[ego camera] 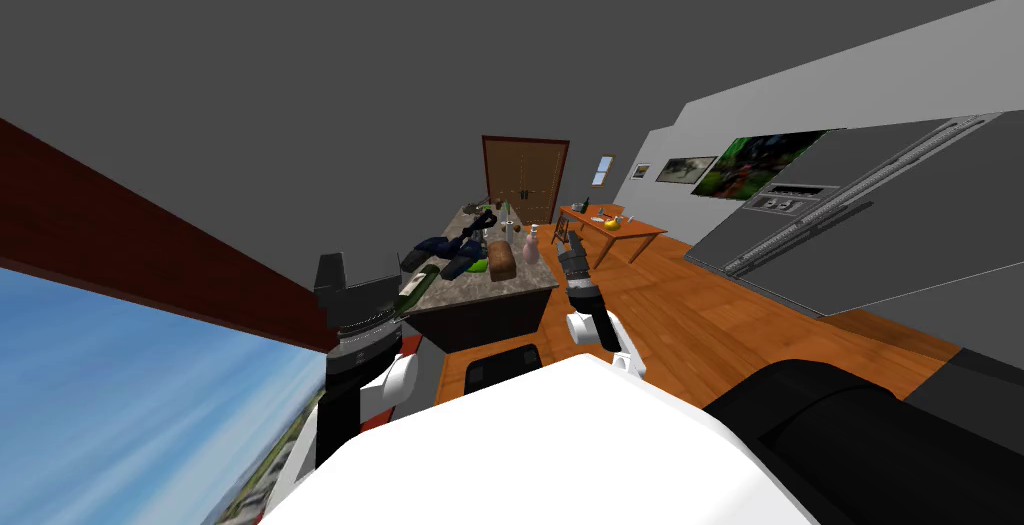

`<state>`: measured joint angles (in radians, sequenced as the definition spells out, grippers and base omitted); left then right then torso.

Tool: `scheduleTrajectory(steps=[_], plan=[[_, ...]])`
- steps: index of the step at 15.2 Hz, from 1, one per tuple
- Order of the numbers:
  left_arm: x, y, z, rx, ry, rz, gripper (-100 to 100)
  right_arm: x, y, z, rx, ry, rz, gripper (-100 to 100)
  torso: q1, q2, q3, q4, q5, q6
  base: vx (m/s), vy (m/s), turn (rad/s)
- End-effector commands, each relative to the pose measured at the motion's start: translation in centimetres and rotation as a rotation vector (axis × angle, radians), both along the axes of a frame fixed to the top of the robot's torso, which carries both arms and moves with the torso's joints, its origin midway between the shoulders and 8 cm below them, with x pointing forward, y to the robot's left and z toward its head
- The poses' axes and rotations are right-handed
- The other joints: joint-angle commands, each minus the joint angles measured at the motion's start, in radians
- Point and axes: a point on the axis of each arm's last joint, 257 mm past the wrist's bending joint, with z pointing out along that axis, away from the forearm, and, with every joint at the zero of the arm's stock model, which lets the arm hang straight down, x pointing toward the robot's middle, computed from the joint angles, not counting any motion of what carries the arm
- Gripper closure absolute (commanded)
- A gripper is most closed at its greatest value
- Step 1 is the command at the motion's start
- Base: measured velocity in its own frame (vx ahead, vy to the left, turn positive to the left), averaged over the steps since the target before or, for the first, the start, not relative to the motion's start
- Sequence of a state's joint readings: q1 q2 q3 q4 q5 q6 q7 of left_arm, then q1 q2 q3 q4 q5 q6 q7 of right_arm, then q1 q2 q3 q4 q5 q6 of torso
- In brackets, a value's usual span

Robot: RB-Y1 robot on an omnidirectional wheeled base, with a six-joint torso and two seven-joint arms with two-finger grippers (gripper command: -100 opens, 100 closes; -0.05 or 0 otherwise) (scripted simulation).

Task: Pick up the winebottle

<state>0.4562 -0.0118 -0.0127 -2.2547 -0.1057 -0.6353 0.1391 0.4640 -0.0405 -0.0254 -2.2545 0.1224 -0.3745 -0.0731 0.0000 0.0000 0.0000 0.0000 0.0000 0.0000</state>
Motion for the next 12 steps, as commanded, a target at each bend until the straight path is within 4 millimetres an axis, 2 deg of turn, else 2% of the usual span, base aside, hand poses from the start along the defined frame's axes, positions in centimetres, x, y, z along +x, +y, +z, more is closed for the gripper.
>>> scheduleTrajectory(steps=[1,7,12], plan=[[0.2,-0.2,-0.3,0.030,0.014,-0.011,-100,0.0,0.0,0.0,0.000,0.000,0.000,0,0.000,0.000,0.000,0.000,0.000,0.000,0.001,-0.006,0.000],[1.9,0.6,-2.5,0.124,0.103,-0.020,-100,0.0,0.0,0.0,0.000,0.000,0.000,0,-0.001,0.000,0.000,0.000,0.000,0.000,0.004,-0.026,0.002],[4.4,4.0,-5.7,0.169,0.235,0.029,-100,0.0,0.0,0.0,0.000,0.000,0.000,0,-0.004,0.000,0.000,0.000,-0.001,0.000,0.006,-0.067,0.003]])
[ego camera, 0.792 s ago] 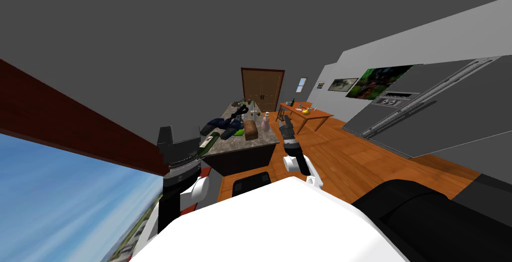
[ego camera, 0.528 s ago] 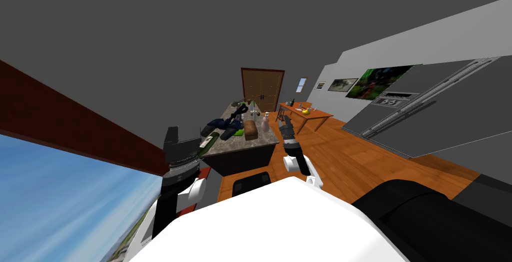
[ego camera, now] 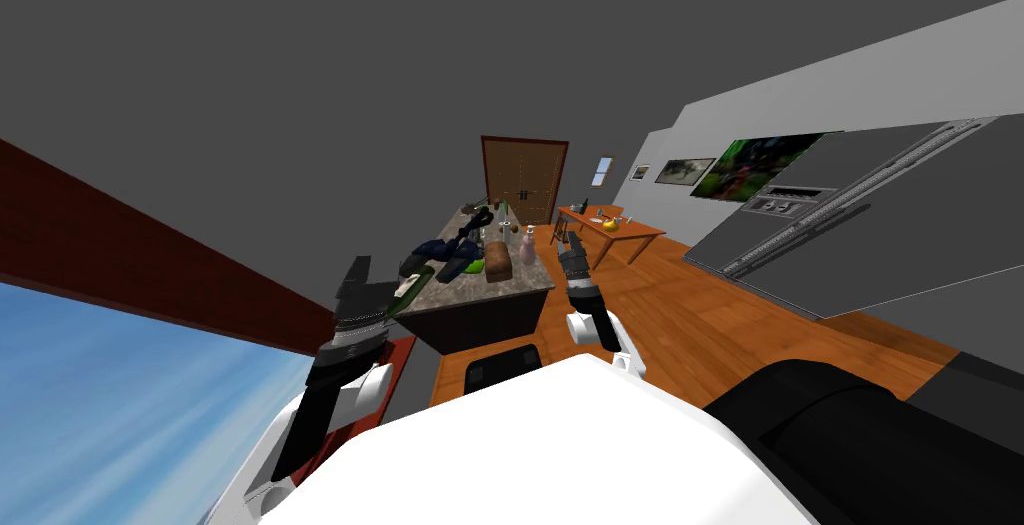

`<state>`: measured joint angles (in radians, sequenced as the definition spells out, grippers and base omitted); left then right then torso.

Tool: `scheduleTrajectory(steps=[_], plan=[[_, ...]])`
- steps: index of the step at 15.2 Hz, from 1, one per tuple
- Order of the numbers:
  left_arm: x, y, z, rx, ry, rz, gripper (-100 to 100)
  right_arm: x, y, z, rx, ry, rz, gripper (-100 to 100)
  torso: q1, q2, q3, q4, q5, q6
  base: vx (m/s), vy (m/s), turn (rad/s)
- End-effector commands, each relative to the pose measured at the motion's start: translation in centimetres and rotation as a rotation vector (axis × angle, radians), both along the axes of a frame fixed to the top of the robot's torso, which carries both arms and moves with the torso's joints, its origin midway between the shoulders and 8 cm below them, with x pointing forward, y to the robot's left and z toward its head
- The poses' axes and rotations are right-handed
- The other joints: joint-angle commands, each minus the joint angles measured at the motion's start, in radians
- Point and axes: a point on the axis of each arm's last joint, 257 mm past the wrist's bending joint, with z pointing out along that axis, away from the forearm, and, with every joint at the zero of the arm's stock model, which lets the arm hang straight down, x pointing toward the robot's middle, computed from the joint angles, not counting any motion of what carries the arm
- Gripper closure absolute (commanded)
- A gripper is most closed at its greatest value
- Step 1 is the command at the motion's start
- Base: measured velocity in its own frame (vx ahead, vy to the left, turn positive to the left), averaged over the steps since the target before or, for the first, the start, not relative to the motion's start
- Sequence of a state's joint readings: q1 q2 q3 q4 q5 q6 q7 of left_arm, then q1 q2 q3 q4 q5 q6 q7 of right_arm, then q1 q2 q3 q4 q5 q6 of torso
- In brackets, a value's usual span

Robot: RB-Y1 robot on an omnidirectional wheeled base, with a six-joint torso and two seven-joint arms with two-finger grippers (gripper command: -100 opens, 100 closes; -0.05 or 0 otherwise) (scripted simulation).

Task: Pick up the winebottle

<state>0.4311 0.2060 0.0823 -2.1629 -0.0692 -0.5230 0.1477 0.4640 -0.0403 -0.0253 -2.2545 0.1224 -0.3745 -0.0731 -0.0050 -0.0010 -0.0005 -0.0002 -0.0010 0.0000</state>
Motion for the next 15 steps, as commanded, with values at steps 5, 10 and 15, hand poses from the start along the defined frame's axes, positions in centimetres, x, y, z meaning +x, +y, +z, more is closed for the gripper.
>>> scheduleTrajectory(steps=[5,10,15], plan=[[2.6,5.6,-4.0,0.010,0.151,0.103,-100,0.0,0.0,0.0,0.000,0.000,0.000,0,0.000,-0.001,-0.001,0.000,0.000,0.000,0.026,-0.075,0.003],[3.3,8.4,-5.6,-0.002,0.210,0.155,-100,0.0,0.0,0.0,0.000,0.000,0.000,0,0.001,-0.001,0.000,0.000,0.000,0.000,0.016,-0.054,0.001],[3.9,12.9,-8.1,-0.038,0.297,0.242,-100,0.0,0.0,0.0,0.000,0.000,0.000,0,0.001,0.000,0.000,0.000,0.000,0.000,0.013,-0.054,0.001]])
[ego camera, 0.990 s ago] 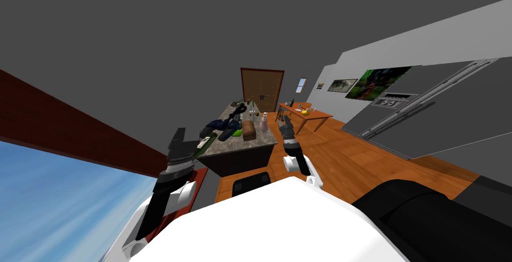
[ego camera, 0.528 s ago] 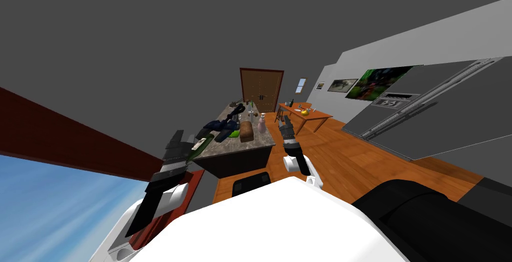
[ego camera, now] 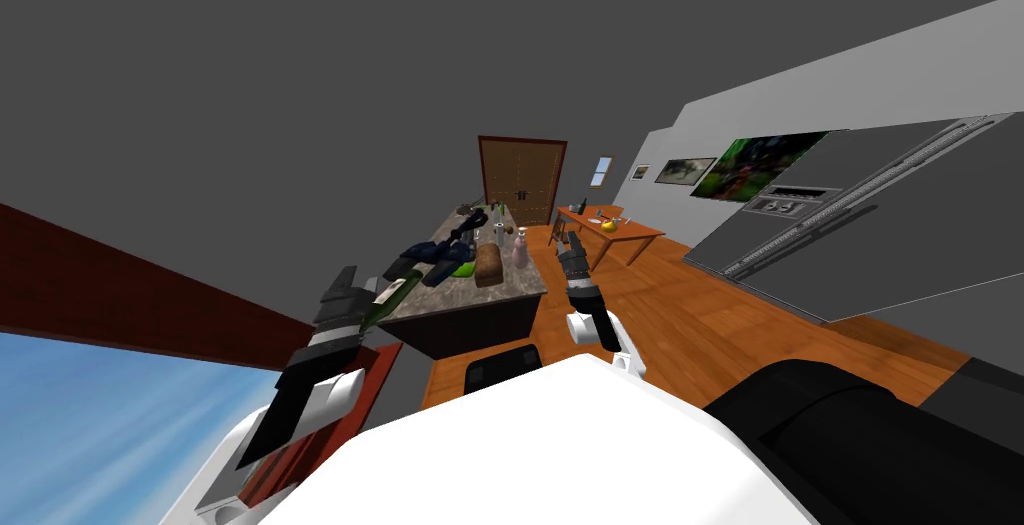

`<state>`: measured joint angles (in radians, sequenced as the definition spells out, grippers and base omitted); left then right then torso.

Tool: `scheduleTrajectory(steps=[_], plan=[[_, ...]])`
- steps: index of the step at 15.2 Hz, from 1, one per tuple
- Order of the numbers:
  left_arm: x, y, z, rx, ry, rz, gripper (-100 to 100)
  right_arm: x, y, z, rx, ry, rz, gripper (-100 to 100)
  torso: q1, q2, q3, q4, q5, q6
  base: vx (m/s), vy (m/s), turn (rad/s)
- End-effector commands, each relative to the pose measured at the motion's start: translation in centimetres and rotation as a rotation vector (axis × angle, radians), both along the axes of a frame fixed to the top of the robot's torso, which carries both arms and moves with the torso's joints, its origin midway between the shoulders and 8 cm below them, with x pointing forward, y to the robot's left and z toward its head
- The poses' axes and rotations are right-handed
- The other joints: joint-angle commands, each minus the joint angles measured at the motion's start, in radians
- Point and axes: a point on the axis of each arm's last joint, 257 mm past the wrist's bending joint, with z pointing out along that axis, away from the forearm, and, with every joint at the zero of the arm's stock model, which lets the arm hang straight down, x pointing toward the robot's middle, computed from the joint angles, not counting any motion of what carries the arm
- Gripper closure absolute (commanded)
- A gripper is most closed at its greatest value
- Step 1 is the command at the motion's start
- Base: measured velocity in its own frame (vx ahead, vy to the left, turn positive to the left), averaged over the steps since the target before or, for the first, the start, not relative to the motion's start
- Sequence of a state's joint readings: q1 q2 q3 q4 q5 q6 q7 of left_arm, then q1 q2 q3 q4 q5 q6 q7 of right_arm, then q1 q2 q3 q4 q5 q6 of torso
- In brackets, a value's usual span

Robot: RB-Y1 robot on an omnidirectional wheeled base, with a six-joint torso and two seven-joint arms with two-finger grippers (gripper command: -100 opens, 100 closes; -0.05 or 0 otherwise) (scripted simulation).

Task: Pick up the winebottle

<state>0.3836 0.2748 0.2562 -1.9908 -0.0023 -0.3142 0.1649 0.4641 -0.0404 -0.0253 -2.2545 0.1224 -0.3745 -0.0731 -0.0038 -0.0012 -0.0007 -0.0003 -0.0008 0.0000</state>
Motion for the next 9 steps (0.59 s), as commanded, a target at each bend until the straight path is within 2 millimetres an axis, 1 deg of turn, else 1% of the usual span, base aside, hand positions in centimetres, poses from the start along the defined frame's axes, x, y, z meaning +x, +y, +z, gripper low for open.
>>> scheduleTrajectory(steps=[1,2,3,4,7,8,9], plan=[[0.1,2.8,-1.6,-0.027,0.053,0.058,-100,0.0,0.0,0.0,0.000,0.000,0.000,0,0.000,0.000,0.000,0.000,0.000,0.000,0.020,-0.074,-0.003],[0.1,2.8,-1.6,-0.027,0.053,0.058,-100,0.0,0.0,0.0,0.000,0.000,0.000,0,-0.001,0.000,0.000,0.000,0.000,0.000,0.018,-0.074,0.003],[0.1,4.3,-2.5,-0.044,0.079,0.090,-100,0.0,0.0,0.0,0.000,0.000,0.000,0,-0.001,0.000,0.000,0.000,0.000,0.000,0.022,-0.074,0.005],[0.1,4.3,-2.5,-0.044,0.079,0.090,-100,0.0,0.0,0.0,0.000,0.000,0.000,0,-0.001,0.000,0.000,0.000,0.000,0.000,0.023,-0.066,0.003],[-0.4,8.8,-5.4,-0.109,0.155,0.187,-100,0.0,0.0,0.0,0.000,0.000,0.000,0,-0.001,-0.001,0.000,0.000,0.000,0.000,0.027,-0.075,-0.002],[-0.4,8.8,-5.4,-0.109,0.155,0.187,-100,0.0,0.0,0.0,0.000,0.000,0.000,0,-0.002,-0.001,-0.001,0.000,0.000,0.000,0.021,-0.084,0.006],[-0.7,10.2,-6.4,-0.134,0.179,0.219,-100,0.0,0.0,0.0,0.000,0.000,0.000,0,-0.002,-0.001,0.000,0.000,-0.001,0.000,0.021,-0.063,0.009]])
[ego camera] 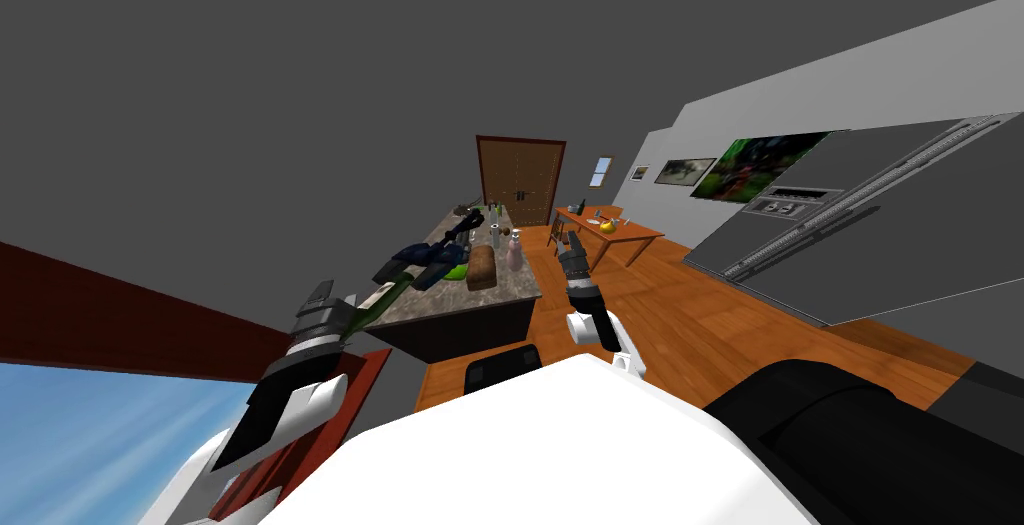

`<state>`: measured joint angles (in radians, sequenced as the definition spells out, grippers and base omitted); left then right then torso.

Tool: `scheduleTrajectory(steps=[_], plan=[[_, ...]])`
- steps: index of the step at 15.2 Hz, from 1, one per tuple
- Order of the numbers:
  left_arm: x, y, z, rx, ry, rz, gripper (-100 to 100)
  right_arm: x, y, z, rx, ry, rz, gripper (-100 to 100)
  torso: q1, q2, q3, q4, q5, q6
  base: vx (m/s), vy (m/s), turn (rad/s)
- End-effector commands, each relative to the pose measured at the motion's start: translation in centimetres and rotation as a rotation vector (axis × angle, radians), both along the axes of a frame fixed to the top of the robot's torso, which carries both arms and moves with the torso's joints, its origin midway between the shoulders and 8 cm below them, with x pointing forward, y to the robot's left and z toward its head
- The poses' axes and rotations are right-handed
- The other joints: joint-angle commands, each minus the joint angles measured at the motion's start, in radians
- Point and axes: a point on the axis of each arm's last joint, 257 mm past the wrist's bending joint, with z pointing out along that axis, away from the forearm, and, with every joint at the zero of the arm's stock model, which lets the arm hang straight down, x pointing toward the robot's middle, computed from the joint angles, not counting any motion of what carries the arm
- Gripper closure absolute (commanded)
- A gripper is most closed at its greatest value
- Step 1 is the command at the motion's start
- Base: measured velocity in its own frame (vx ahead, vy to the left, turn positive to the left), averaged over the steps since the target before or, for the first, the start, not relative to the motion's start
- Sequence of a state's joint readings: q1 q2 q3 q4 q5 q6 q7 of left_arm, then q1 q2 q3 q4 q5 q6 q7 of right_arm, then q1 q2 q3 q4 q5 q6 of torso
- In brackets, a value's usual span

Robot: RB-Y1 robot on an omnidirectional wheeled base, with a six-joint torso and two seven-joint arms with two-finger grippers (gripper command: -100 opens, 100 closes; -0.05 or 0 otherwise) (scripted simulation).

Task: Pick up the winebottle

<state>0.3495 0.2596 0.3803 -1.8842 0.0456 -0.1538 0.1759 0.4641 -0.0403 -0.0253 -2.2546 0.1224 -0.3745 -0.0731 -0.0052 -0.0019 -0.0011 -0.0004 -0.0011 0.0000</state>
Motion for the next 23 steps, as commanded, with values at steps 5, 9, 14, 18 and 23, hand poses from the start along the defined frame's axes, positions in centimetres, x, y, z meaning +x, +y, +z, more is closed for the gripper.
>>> scheduleTrajectory(steps=[5,9,14,18,23], plan=[[-1.7,5.0,-4.4,-0.105,0.086,0.123,-100,0.0,0.0,0.0,0.000,0.000,0.000,0,0.001,0.000,0.000,0.000,0.000,0.000,0.023,-0.063,0.001],[-3.9,8.4,-8.9,-0.226,0.155,0.231,-100,0.0,0.0,0.0,0.000,0.000,0.000,0,0.001,0.000,0.000,0.000,0.000,0.000,0.025,-0.061,0.001],[-6.1,9.9,-13.3,-0.348,0.206,0.314,-100,0.0,0.0,0.0,0.000,0.000,0.000,0,0.002,0.000,0.000,0.000,0.001,0.000,0.025,-0.041,0.003],[-7.8,9.5,-17.1,-0.455,0.236,0.365,-100,0.0,0.0,0.0,0.000,0.000,0.000,0,0.004,-0.001,0.000,0.000,0.001,0.000,0.034,-0.006,0.003],[-8.2,9.4,-17.5,-0.470,0.239,0.370,100,0.0,0.0,0.0,0.000,0.000,0.000,0,0.005,0.001,0.000,0.000,0.001,0.000,0.012,0.005,0.000]])
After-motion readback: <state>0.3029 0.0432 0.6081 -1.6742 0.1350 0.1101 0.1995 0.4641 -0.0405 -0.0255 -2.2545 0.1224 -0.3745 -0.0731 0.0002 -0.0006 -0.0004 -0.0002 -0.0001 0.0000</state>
